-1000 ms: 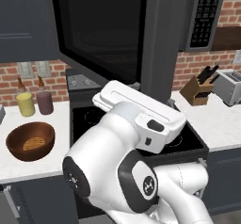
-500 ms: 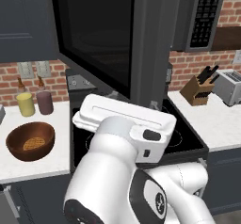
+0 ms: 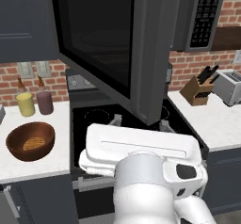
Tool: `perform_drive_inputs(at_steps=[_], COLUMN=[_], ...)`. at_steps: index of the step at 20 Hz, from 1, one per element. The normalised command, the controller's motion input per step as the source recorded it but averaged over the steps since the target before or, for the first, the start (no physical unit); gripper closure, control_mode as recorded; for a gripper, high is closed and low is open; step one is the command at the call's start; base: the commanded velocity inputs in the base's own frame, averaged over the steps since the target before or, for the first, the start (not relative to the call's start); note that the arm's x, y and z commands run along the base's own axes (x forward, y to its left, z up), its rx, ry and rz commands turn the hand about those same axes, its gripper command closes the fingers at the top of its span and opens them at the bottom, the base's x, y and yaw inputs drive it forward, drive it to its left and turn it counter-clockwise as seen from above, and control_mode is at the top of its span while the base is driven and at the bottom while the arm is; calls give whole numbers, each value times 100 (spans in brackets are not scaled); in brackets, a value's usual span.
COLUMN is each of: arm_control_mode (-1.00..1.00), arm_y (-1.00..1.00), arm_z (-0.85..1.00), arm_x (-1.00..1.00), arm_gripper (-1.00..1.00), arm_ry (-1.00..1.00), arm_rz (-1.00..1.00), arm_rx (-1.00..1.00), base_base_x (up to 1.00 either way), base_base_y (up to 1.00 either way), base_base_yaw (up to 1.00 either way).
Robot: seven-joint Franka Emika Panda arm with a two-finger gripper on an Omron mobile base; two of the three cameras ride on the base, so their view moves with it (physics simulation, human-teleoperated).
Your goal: Open the microwave, place the bowl with waffle inside the microwave, then close the microwave door and turn it on.
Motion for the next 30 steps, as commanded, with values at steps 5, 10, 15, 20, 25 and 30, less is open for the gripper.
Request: perform_drive_inputs(at_steps=[5,10,15,20,25,30], arm_control_mode=[-100,-100,-100,-100,-100,-100], arm_y=[-40,-82,-81,-85,-85,-40], arm_z=[2,0,0,0,0,-5], arm_x=[-86,-4,27,59,74,96], arm_gripper=[-100,-100,-100,-100,-100,-100], arm_ry=[-1,23,29,21,11,9], arm_rz=[24,33,36,32,33,35], arm_rx=[0,19,36,44,43,26], base_base_x=[0,0,0,0,0,0], base_base_y=[0,0,0,0,0,0], base_base_yaw=[0,0,0,0,0,0])
